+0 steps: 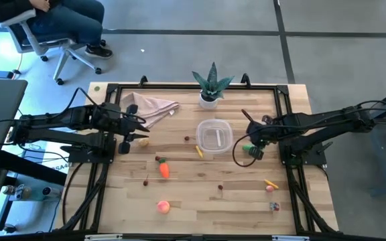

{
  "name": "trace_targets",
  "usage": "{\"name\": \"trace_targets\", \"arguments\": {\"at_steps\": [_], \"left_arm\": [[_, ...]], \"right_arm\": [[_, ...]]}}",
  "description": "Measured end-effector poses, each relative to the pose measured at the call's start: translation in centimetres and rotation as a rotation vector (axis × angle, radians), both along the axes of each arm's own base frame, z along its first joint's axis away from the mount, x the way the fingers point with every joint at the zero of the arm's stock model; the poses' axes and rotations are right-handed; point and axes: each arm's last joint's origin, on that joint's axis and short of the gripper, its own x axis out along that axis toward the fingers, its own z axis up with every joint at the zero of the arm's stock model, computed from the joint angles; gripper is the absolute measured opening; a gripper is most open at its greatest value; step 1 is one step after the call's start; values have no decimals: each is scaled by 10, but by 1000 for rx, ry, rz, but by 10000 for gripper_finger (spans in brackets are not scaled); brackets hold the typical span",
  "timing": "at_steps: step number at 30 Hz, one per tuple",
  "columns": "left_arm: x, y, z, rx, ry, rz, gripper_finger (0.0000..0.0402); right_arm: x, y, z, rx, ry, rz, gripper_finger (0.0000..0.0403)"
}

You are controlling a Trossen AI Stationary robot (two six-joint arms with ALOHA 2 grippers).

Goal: Pick and placing Produce into tupperware
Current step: Put the green peas into the transparent bin

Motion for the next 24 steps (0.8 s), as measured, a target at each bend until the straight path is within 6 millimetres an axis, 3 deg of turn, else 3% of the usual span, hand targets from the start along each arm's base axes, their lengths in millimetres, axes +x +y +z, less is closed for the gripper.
{"name": "trace_targets", "arguments": {"at_steps": [6,11,17,24], "left_arm": [[0,0,0,0,0,0,83],[0,0,0,0,0,0,83],[0,0,0,0,0,0,83],[0,0,0,0,-1,0,83]], "right_arm": [[-3,0,-1,-27,39,52,119],[-3,0,-1,-25,50,83,153],[-1,1,-4,16,72,56,163],[16,3,-24,-6,216,83,163]]}}
